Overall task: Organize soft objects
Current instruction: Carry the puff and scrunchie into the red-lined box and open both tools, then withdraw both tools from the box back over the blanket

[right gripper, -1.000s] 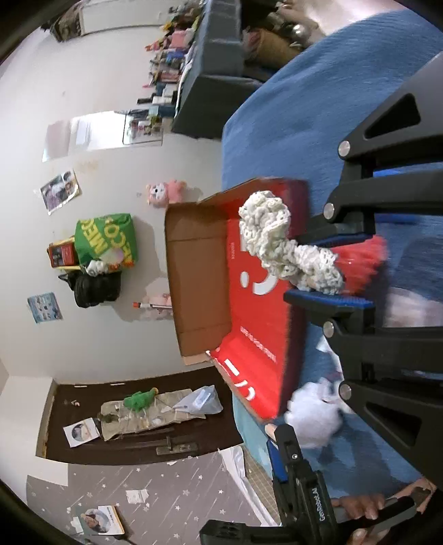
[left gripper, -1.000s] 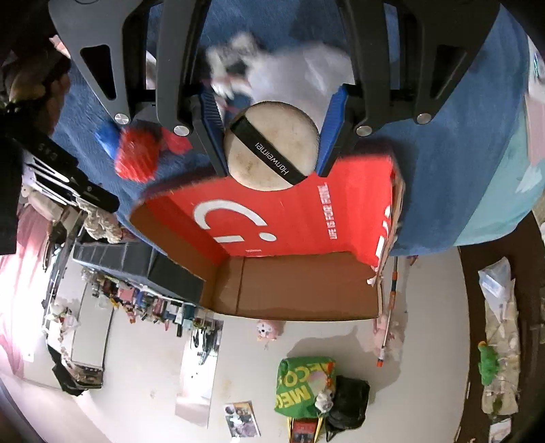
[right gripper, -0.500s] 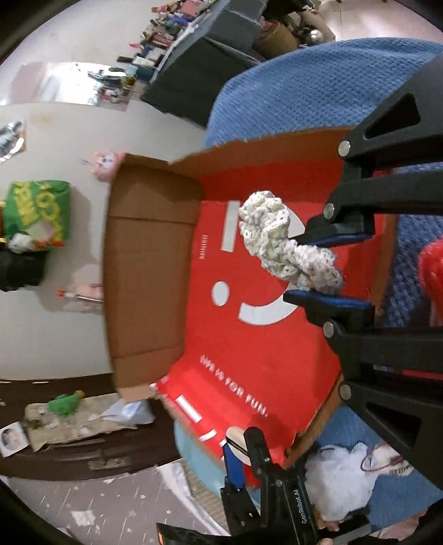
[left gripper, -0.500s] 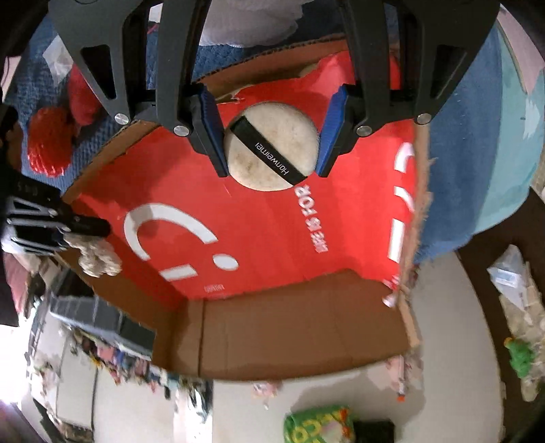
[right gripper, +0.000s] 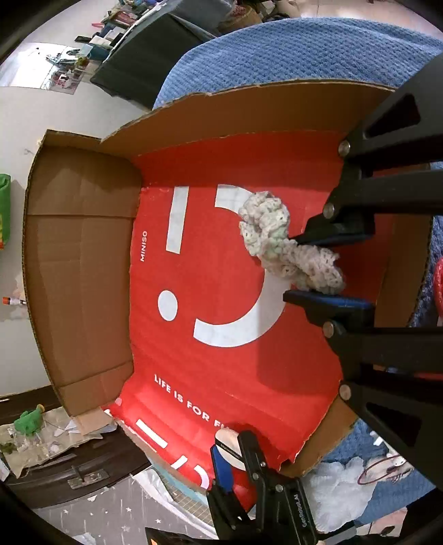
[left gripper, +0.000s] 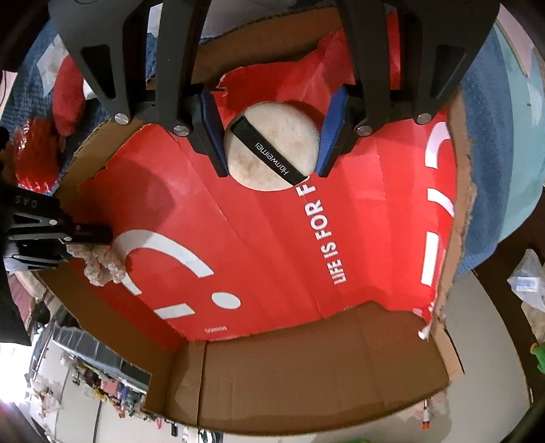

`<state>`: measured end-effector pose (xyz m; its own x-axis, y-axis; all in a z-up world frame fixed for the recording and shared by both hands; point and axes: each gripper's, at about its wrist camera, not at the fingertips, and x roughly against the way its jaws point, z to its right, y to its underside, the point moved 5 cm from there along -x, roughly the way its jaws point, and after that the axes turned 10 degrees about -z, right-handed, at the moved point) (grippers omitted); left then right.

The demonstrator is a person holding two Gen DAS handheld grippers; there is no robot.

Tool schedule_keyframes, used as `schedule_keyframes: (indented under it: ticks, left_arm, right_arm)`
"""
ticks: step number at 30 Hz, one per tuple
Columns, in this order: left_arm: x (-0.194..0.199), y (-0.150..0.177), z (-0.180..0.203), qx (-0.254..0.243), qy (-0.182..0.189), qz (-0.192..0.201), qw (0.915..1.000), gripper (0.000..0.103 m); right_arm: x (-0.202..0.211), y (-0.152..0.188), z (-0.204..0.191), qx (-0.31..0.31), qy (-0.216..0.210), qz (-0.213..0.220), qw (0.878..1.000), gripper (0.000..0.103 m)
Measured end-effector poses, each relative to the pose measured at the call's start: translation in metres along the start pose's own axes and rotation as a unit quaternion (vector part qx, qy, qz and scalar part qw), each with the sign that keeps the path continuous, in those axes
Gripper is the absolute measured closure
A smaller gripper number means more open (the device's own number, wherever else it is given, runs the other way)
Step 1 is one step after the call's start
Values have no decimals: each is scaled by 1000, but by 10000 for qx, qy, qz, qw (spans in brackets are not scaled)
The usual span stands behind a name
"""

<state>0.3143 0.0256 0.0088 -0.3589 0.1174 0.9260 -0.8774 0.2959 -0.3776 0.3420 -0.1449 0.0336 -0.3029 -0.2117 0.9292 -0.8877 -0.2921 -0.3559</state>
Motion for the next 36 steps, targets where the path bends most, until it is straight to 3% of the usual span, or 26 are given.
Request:
schedule_keyframes:
  ticks: [12,22,30,36]
  left_arm:
    - [-6,1,1,-22,3,-112,9999,52]
    - [-5,1,-2,-24,36,-98,9999,50]
    - [2,1,0,-49,23,36,10000,38]
    - [11,0,3,-50,29,131,9999,38]
  right_arm:
    - [-6,-4,-2,113,107,-172,9997,77]
    - [-7,-5,-3,95,38,-274,9996,63]
    - [-6,-3,-4,96,77,-286,9995,58]
    - [-3,-1,-4,89,110,-254,9996,53]
